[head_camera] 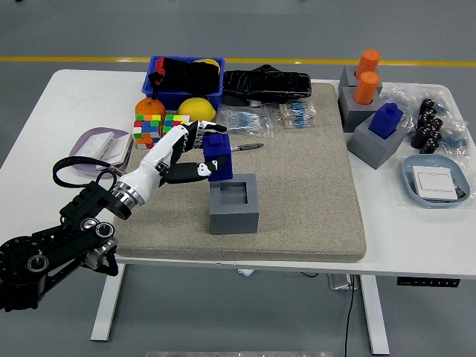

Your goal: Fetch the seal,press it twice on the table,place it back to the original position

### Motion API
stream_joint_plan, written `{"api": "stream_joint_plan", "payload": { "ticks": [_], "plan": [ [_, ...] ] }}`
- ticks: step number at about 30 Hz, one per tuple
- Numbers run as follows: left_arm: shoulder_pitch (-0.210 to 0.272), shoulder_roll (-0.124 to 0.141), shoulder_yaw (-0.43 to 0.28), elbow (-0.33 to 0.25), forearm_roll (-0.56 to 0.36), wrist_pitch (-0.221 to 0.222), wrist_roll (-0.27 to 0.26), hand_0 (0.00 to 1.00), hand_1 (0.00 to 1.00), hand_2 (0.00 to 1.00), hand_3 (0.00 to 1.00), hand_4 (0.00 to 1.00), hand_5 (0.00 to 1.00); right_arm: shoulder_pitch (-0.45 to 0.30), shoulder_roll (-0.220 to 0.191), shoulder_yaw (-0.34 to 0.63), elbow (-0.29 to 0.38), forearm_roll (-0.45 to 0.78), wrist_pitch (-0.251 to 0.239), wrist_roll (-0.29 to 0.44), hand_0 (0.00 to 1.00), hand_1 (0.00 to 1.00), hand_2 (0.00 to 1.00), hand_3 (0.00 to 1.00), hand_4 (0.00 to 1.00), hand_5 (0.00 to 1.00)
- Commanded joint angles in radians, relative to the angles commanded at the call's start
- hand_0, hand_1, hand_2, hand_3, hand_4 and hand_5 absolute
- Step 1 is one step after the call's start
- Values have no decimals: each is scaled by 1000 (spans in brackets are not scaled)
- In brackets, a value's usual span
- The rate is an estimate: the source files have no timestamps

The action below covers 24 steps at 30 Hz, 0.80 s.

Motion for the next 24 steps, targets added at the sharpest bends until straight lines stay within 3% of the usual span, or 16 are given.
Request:
{"api": "stream_joint_plan", "payload": {
  "ticks": [14,24],
  "plan": [
    [81,21,-83,112,3,52,-63,627,440,523,695,520,2,-23,11,14,0,-1,2,3,797,704,684,653,827,472],
    [109,8,-87,164,-19,73,-97,627,439,515,691,520,2,-17,8,-5,0,9,3,13,797,705,684,654,827,469]
  ]
}}
